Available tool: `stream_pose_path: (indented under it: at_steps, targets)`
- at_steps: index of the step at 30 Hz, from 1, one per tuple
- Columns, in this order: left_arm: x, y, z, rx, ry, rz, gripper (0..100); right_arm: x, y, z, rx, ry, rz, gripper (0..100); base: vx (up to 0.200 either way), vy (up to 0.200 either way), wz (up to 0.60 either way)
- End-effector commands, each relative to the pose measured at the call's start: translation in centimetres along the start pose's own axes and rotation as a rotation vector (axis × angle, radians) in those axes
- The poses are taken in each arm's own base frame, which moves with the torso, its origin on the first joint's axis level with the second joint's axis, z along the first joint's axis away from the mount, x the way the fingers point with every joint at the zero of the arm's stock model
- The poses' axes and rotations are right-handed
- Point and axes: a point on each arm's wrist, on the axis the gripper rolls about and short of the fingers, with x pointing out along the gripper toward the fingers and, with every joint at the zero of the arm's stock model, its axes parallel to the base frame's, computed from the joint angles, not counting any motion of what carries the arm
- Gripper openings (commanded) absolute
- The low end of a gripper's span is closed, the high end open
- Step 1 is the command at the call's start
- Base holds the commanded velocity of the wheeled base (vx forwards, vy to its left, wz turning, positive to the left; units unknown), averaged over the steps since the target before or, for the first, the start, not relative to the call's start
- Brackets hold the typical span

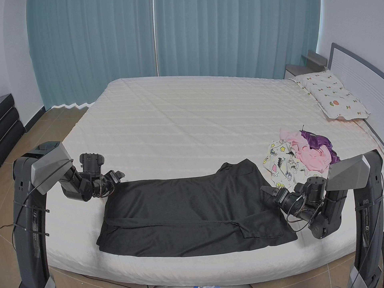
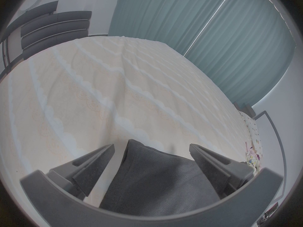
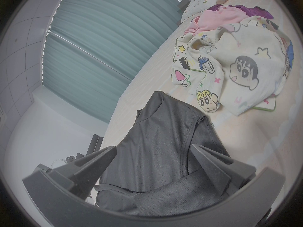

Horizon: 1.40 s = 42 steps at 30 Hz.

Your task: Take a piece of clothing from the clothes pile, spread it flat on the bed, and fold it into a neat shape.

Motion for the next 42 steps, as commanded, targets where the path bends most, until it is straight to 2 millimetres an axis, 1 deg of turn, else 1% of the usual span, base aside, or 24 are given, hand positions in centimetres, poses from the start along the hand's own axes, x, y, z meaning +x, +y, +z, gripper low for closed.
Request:
stream_pose_path:
  at_steps: [1, 5, 8, 9, 14, 15, 18, 19, 20, 23, 24, 25, 27, 30, 31, 32, 34, 36, 38, 40, 42]
  targets:
    - [0.2, 0.1, -0.2, 0.000, 0.005, -0.001, 0, 0.1, 0.0, -0.1, -0.012, -0.004, 0.009, 100, 0.000, 0.000, 0.00]
    - [0.2, 0.0, -0.1, -0.006, 0.003, -0.003, 0, 0.4, 0.0, -0.2, -0.044, -0.004, 0.013, 100, 0.000, 0.000, 0.00]
    - [0.2, 0.1, 0.0, -0.021, -0.002, -0.002, 0, 0.9, 0.6, 0.5, -0.060, -0.025, 0.036, 100, 0.000, 0.000, 0.00]
    - [0.1, 0.0, 0.2, -0.046, -0.009, -0.008, 0, 1.4, 1.1, 1.3, -0.064, -0.035, 0.042, 100, 0.000, 0.000, 0.00]
    - [-0.3, -0.4, 0.7, -0.119, -0.056, -0.040, 0, 2.1, 3.3, 4.2, -0.086, -0.014, 0.006, 100, 0.000, 0.000, 0.00]
    - [-0.6, -0.6, 0.9, -0.133, -0.066, -0.042, 0, 2.6, 3.8, 5.1, -0.102, -0.006, -0.006, 100, 0.000, 0.000, 0.00]
    - [-1.6, -0.8, 1.2, -0.148, -0.069, -0.046, 0, 3.8, 4.6, 6.6, -0.148, 0.001, -0.018, 100, 0.000, 0.000, 0.00]
    - [-2.0, -0.8, 1.1, -0.155, -0.067, -0.044, 0, 4.3, 5.0, 7.3, -0.175, -0.004, -0.023, 100, 0.000, 0.000, 0.00]
    - [-2.1, -0.8, 1.2, -0.156, -0.067, -0.044, 0, 4.5, 5.1, 7.6, -0.182, -0.007, -0.027, 100, 0.000, 0.000, 0.00]
    - [-2.8, -1.1, 1.5, -0.188, -0.073, -0.051, 0, 6.3, 6.1, 8.8, -0.233, -0.001, -0.056, 100, 0.000, 0.000, 0.00]
    - [-2.8, -1.1, 1.5, -0.189, -0.073, -0.051, 0, 6.4, 6.0, 8.8, -0.234, 0.002, -0.060, 100, 0.000, 0.000, 0.00]
    - [-2.8, -1.1, 1.5, -0.200, -0.073, -0.054, 0, 7.4, 5.9, 9.1, -0.258, 0.013, -0.087, 100, 0.000, 0.000, 0.00]
    - [-2.7, -1.0, 1.4, -0.200, -0.070, -0.051, 0, 8.5, 5.6, 9.3, -0.297, 0.025, -0.110, 100, 0.000, 0.000, 0.00]
    - [-2.7, -1.0, 1.3, -0.200, -0.064, -0.050, 0, 10.3, 4.5, 8.5, -0.340, 0.052, -0.164, 100, 0.000, 0.000, 0.00]
    - [-2.7, -1.0, 1.3, -0.200, -0.064, -0.050, 0, 10.3, 4.5, 8.5, -0.340, 0.052, -0.164, 100, 0.000, 0.000, 0.00]
    - [-2.7, -0.9, 1.1, -0.200, -0.058, -0.047, 0, 11.2, 4.4, 8.0, -0.362, 0.056, -0.184, 100, 0.000, 0.000, 0.00]
    - [-2.7, -0.9, 1.1, -0.200, -0.058, -0.047, 0, 11.2, 4.4, 8.0, -0.362, 0.056, -0.184, 100, 0.000, 0.000, 0.00]
    - [-2.9, -0.6, 0.8, -0.201, -0.046, -0.042, 0, 12.9, 4.0, 7.3, -0.365, 0.082, -0.200, 100, 0.000, 0.000, 0.00]
    - [-2.9, -0.6, 0.7, -0.202, -0.045, -0.041, 0, 13.9, 3.6, 7.1, -0.371, 0.073, -0.193, 100, 0.000, 0.000, 0.00]
    - [-3.0, -0.4, 0.5, -0.203, -0.039, -0.036, 0, 14.6, 3.6, 6.9, -0.372, 0.066, -0.190, 100, 0.000, 0.000, 0.00]
    - [-3.0, -0.4, 0.5, -0.202, -0.043, -0.039, 0, 15.0, 3.2, 6.6, -0.375, 0.065, -0.198, 100, 0.000, 0.000, 0.00]
